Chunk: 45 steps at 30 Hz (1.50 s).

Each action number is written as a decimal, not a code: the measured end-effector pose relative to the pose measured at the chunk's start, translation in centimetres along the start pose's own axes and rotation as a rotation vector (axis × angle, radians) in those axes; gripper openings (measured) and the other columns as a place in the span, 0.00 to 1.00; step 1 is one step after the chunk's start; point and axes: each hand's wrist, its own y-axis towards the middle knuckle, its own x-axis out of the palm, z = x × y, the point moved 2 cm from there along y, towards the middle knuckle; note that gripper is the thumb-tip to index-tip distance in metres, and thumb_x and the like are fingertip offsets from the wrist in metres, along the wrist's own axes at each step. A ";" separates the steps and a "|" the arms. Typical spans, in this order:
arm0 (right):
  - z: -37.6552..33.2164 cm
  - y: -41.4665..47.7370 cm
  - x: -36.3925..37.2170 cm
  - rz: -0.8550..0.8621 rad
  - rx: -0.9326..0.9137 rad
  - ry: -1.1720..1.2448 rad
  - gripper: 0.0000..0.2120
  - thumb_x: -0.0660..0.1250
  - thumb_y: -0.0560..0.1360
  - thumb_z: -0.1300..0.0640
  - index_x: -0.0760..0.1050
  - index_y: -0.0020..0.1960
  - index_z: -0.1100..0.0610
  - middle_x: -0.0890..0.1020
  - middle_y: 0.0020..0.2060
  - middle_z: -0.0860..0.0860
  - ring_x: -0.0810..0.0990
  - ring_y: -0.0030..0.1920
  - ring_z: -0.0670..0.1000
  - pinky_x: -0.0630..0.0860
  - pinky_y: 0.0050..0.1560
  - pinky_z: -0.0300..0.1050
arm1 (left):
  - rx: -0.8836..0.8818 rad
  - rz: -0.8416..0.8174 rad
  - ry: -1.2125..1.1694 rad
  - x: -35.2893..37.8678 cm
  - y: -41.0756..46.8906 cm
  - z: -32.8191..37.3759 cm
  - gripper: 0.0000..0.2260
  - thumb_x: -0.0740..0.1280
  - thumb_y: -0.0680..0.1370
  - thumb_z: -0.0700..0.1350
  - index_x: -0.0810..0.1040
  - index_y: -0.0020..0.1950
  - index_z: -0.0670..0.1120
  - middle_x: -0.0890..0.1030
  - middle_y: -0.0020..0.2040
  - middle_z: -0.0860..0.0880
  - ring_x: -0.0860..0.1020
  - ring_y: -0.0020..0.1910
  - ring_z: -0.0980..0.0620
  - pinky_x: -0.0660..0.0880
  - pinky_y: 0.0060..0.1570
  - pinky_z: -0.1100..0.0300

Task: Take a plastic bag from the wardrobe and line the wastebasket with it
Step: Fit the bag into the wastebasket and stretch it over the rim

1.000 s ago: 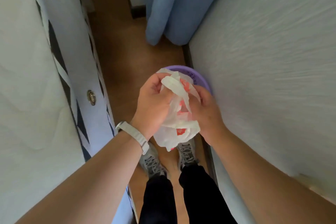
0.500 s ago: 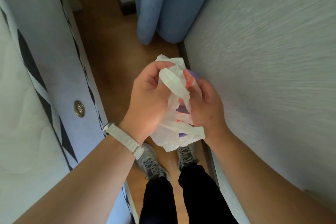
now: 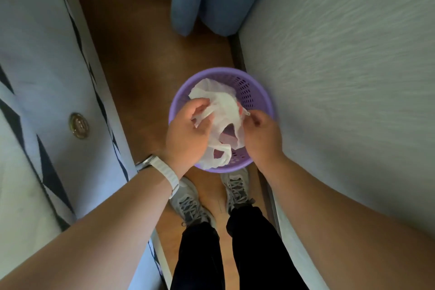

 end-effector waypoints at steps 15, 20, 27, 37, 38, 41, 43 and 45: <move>3.0 0.3 -0.3 0.453 0.121 0.045 0.09 0.61 0.78 0.62 0.78 0.44 0.63 0.81 0.41 0.62 0.78 0.44 0.61 0.69 0.42 0.52 | -0.108 0.609 0.194 -5.3 0.4 -3.2 0.04 0.63 0.78 0.42 0.77 0.49 0.50 0.78 0.44 0.52 0.76 0.43 0.51 0.70 0.41 0.66; 3.8 -0.1 -1.0 0.520 0.175 0.094 0.11 0.59 0.80 0.61 0.78 0.50 0.66 0.82 0.48 0.64 0.78 0.47 0.61 0.69 0.45 0.49 | -0.206 0.718 0.031 -7.0 1.0 -3.4 0.10 0.60 0.76 0.41 0.77 0.55 0.47 0.80 0.52 0.48 0.79 0.50 0.48 0.77 0.47 0.62; 1.8 -1.9 -0.7 0.415 0.055 0.147 0.06 0.60 0.80 0.60 0.76 0.48 0.57 0.76 0.41 0.51 0.72 0.40 0.51 0.63 0.39 0.38 | 0.554 0.388 0.414 -4.2 -4.9 -0.4 0.21 0.66 0.69 0.39 0.73 0.62 0.35 0.70 0.65 0.34 0.69 0.66 0.37 0.67 0.67 0.47; -0.1 -7.5 -0.4 0.145 -0.577 -0.110 0.11 0.58 0.77 0.60 0.78 0.51 0.62 0.78 0.47 0.51 0.75 0.46 0.48 0.71 0.46 0.36 | 1.079 -0.196 0.963 -2.1 -8.5 -1.4 0.09 0.66 0.75 0.42 0.81 0.52 0.42 0.80 0.58 0.43 0.76 0.60 0.43 0.69 0.61 0.48; -0.5 -7.3 -0.1 0.107 -0.628 -0.145 0.13 0.57 0.77 0.60 0.78 0.53 0.62 0.79 0.48 0.53 0.76 0.47 0.50 0.72 0.48 0.39 | 1.061 -0.235 1.020 -1.9 -8.0 -1.4 0.10 0.66 0.75 0.43 0.81 0.54 0.43 0.80 0.60 0.43 0.76 0.60 0.43 0.69 0.62 0.48; -1.7 -5.7 1.0 -0.035 -0.620 -0.227 0.16 0.58 0.78 0.65 0.77 0.63 0.59 0.80 0.59 0.54 0.76 0.59 0.54 0.75 0.59 0.48 | 0.977 -0.234 1.201 -1.9 -5.9 -1.8 0.16 0.66 0.75 0.47 0.76 0.61 0.44 0.74 0.67 0.42 0.73 0.65 0.41 0.68 0.61 0.46; -1.9 -4.2 1.5 -0.071 -0.600 -0.318 0.20 0.59 0.78 0.64 0.74 0.68 0.56 0.77 0.65 0.52 0.72 0.66 0.54 0.71 0.65 0.50 | 0.882 -0.209 1.294 -2.1 -4.2 -2.2 0.24 0.68 0.74 0.52 0.72 0.68 0.45 0.71 0.70 0.41 0.70 0.67 0.40 0.68 0.60 0.44; -1.5 -2.8 1.9 -0.049 -0.625 -0.497 0.24 0.61 0.77 0.61 0.69 0.73 0.54 0.72 0.70 0.51 0.66 0.70 0.55 0.70 0.67 0.53 | 0.807 -0.205 1.340 -2.2 -2.5 -2.5 0.31 0.69 0.72 0.57 0.68 0.71 0.48 0.69 0.71 0.40 0.69 0.67 0.39 0.68 0.60 0.42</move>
